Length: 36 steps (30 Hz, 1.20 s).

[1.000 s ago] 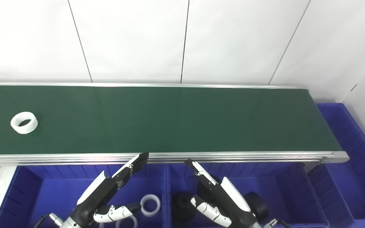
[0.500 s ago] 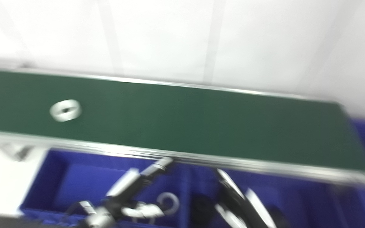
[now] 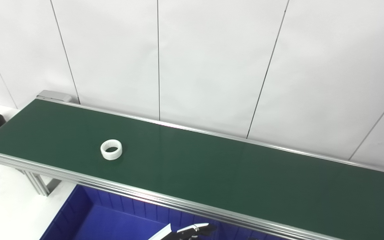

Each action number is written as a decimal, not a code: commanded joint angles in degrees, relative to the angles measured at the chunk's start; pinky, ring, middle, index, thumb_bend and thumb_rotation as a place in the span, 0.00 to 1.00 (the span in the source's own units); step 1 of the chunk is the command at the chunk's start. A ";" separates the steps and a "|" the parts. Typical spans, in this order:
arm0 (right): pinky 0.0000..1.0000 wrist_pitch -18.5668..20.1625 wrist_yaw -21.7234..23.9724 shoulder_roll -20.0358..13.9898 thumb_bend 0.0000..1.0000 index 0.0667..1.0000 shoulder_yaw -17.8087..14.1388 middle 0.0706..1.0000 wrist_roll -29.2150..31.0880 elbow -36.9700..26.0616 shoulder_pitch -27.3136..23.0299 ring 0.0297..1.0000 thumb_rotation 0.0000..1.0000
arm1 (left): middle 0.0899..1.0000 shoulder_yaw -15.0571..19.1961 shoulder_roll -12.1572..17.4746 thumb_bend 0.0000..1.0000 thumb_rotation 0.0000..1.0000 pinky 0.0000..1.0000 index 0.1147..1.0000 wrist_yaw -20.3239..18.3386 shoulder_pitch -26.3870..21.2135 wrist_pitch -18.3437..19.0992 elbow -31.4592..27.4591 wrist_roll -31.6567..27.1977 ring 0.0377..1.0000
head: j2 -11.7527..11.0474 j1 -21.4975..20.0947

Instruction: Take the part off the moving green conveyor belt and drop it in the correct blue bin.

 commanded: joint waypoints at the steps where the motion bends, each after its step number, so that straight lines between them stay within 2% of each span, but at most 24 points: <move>1: 0.86 -1.93 -0.29 0.32 0.35 0.94 -0.18 0.97 0.51 -2.10 -0.55 0.94 0.95 | 0.91 0.54 0.26 0.45 0.41 0.80 0.87 1.33 -1.52 -2.24 -2.94 0.03 0.88 | 0.16 -0.07; 5: 0.86 -2.08 -0.15 0.30 0.34 0.94 -0.24 0.97 0.55 -2.06 -0.97 0.95 0.93 | 0.91 2.15 1.58 0.47 0.41 0.80 0.87 1.89 -3.00 -1.44 -6.67 3.58 0.88 | 0.26 0.19; 11: 0.87 -2.20 -0.17 0.33 0.33 0.94 -0.14 0.97 0.00 -1.75 -1.70 0.95 0.92 | 0.91 6.52 4.22 0.55 0.42 0.84 0.89 2.69 -8.80 2.96 -12.79 11.56 0.89 | 0.39 0.45; 15: 0.87 -1.70 -0.04 0.61 0.33 0.94 -0.05 0.97 0.47 -1.98 -1.84 0.94 0.89 | 0.88 9.36 5.32 0.58 0.32 0.80 0.85 3.87 -13.77 6.18 -16.66 17.99 0.87 | 0.48 0.46; 17: 0.87 -1.64 -0.11 0.72 0.33 0.94 -0.06 0.97 0.39 -2.03 -1.84 0.94 0.89 | 0.86 10.21 6.11 0.59 0.22 0.77 0.84 3.68 -15.88 7.77 -17.64 20.37 0.85 | 0.64 0.40; 18: 0.87 -1.72 -0.14 0.78 0.33 0.94 -0.06 0.97 0.44 -1.99 -1.82 0.94 0.90 | 0.85 10.59 6.53 0.62 0.17 0.77 0.83 3.86 -16.87 8.06 -17.62 21.35 0.84 | 0.71 0.38; 19: 0.87 -1.90 -0.15 0.82 0.33 0.94 -0.07 0.97 0.52 -1.89 -1.80 0.94 0.90 | 0.85 10.95 6.94 0.64 0.16 0.77 0.83 4.26 -17.75 7.96 -17.20 22.43 0.83 | 0.71 0.38; 23: 0.87 -1.66 0.05 0.87 0.34 0.95 0.01 0.98 0.57 -2.17 -1.54 0.94 0.92 | 0.86 12.08 8.63 0.68 0.17 0.79 0.84 5.09 -21.34 8.89 -14.27 25.21 0.84 | 0.85 0.26; 25: 0.87 -1.73 0.03 0.82 0.34 0.95 0.00 0.98 0.54 -2.30 -1.38 0.94 0.93 | 0.85 12.16 9.33 0.72 0.16 0.77 0.84 5.10 -22.95 9.92 -13.02 26.21 0.84 | 0.95 0.31; 27: 0.87 -1.49 -0.03 0.78 0.34 0.95 -0.08 0.98 0.38 -2.53 -1.20 0.95 0.93 | 0.85 11.96 9.81 0.74 0.17 0.74 0.84 5.33 -24.38 10.71 -11.78 27.50 0.84 | 0.97 0.41; 31: 0.88 -1.58 -0.14 0.75 0.33 0.95 -0.16 0.98 0.22 -2.63 -0.99 0.95 0.93 | 0.86 11.02 10.82 0.74 0.19 0.73 0.85 4.35 -26.66 13.16 -10.33 30.51 0.84 | 1.15 0.30; 34: 0.87 -1.75 -0.26 0.76 0.33 0.95 -0.17 0.97 0.04 -2.54 -0.94 0.95 0.94 | 0.87 10.17 11.78 0.76 0.18 0.73 0.87 3.64 -28.10 14.80 -9.53 32.09 0.85 | 1.17 0.31; 36: 0.87 -1.69 -0.28 0.72 0.33 0.95 -0.20 0.97 -0.12 -2.66 -0.88 0.94 0.94 | 0.88 9.60 12.82 0.78 0.15 0.73 0.87 3.50 -29.46 14.56 -8.19 32.60 0.85 | 1.21 0.34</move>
